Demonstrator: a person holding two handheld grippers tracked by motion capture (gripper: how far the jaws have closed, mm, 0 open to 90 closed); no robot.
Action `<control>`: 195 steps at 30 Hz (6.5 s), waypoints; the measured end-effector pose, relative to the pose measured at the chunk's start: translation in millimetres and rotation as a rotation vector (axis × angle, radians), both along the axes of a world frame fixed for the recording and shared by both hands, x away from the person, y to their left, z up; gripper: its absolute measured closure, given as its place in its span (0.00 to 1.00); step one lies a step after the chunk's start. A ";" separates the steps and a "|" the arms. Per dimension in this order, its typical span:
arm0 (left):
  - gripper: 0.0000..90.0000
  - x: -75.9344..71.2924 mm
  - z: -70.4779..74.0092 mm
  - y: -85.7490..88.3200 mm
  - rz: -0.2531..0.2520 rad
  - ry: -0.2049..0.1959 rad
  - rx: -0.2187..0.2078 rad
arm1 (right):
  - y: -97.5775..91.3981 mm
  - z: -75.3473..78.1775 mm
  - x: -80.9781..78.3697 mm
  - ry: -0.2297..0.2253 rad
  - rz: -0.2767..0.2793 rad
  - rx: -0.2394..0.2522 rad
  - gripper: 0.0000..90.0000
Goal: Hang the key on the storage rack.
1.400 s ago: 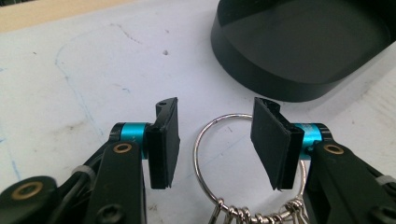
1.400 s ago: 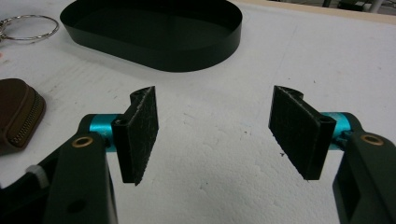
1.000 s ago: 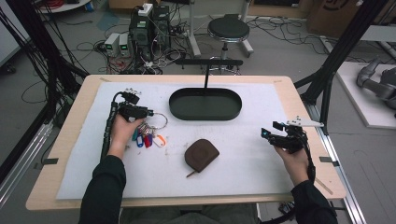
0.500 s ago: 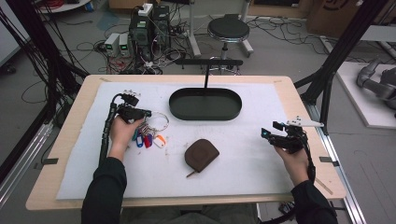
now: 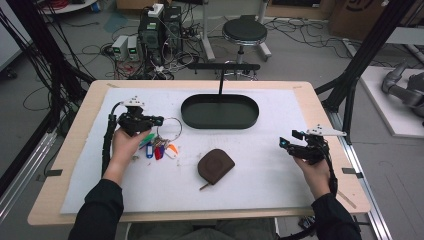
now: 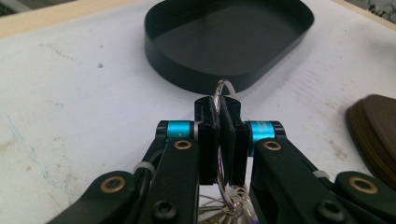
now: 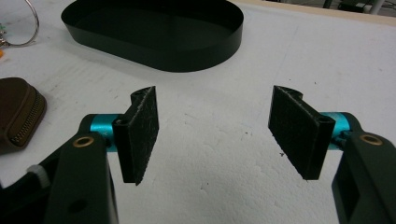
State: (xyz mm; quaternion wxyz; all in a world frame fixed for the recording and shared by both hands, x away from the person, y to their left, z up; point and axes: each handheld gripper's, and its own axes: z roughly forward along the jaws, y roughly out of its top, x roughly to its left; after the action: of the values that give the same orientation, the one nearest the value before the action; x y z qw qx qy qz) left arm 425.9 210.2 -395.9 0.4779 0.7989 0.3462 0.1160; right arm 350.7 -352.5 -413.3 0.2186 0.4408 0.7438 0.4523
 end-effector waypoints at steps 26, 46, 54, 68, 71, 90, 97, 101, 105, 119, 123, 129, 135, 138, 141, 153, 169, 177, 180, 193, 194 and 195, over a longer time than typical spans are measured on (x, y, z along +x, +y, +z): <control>0.96 -18.5 -3.4 -6.3 -0.082 -0.055 0.020 | 0.0 -0.8 1.2 0.005 0.002 0.000 0.38; 0.96 -32.9 70.1 -21.3 -0.096 -0.247 -0.072 | 0.4 -0.4 1.4 0.006 0.002 0.000 0.38; 0.96 -26.9 84.2 -30.2 -0.116 -0.271 -0.093 | 0.7 -0.7 1.7 0.004 0.005 0.000 0.38; 0.96 -8.3 104.6 -52.0 -0.150 -0.288 -0.080 | 0.5 -0.6 1.6 0.006 0.005 0.002 0.38; 0.96 -3.5 107.9 -55.5 -0.152 -0.288 -0.088 | 0.5 -0.7 1.8 0.004 0.008 0.001 0.38; 0.96 33.9 109.4 -71.7 -0.118 -0.276 -0.065 | 1.1 -1.4 2.8 0.005 0.014 0.002 0.38; 0.96 47.8 109.1 -75.2 -0.084 -0.270 -0.038 | 0.3 -1.1 2.8 0.003 0.013 0.007 0.39; 0.96 55.4 105.3 -75.8 -0.062 -0.258 -0.033 | 0.4 -1.1 3.0 0.002 0.014 0.007 0.39; 0.96 61.7 102.5 -77.9 -0.047 -0.245 -0.024 | 0.6 -1.1 2.9 0.004 0.014 0.007 0.38; 0.96 77.0 94.5 -78.9 0.004 -0.219 -0.023 | 0.1 -1.2 3.1 0.004 0.018 0.011 0.39; 0.96 80.2 90.9 -77.6 0.016 -0.206 -0.022 | -0.8 -1.0 3.1 0.002 0.015 0.014 0.39; 0.96 81.3 89.4 -76.0 0.021 -0.204 -0.020 | 0.0 -1.2 3.3 0.001 0.018 0.011 0.39; 0.96 82.1 87.5 -75.7 0.031 -0.202 -0.021 | -0.1 -0.9 2.8 0.002 0.016 0.012 0.39; 0.96 82.6 86.6 -76.3 0.034 -0.202 -0.021 | 0.1 -0.9 2.8 0.001 0.016 0.011 0.39; 0.96 83.0 85.4 -76.9 0.040 -0.201 -0.018 | -0.2 -0.9 3.0 0.001 0.017 0.010 0.39; 0.90 80.6 83.0 -78.9 0.093 -0.231 0.020 | -0.1 -1.2 3.2 0.002 0.019 0.010 0.39; 0.51 33.8 86.4 -74.8 0.161 -0.296 0.049 | 1.0 -1.0 2.5 0.003 0.009 0.006 0.39; 0.43 -16.9 82.9 -55.0 0.154 -0.325 -0.030 | 2.0 -1.3 2.3 0.007 0.004 -0.004 0.39; 0.40 -34.1 78.9 -43.0 0.155 -0.317 -0.055 | 2.6 -1.1 1.8 0.007 0.002 -0.007 0.39; 0.34 -93.9 27.3 4.4 0.201 -0.324 -0.097 | 2.9 0.4 2.9 0.007 -0.013 -0.002 0.39; 0.34 -95.7 24.2 7.9 0.208 -0.319 -0.103 | 3.2 0.7 2.9 0.004 -0.014 -0.003 0.39; 0.34 -97.3 21.5 11.0 0.220 -0.318 -0.107 | 3.7 0.9 2.7 0.004 -0.016 -0.005 0.39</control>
State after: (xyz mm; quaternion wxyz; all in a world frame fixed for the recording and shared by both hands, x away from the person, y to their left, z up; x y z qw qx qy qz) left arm 328.6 221.2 -374.4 0.5528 0.7013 0.3575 0.2736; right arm 353.4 -348.9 -412.4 0.2219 0.4471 0.7420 0.4476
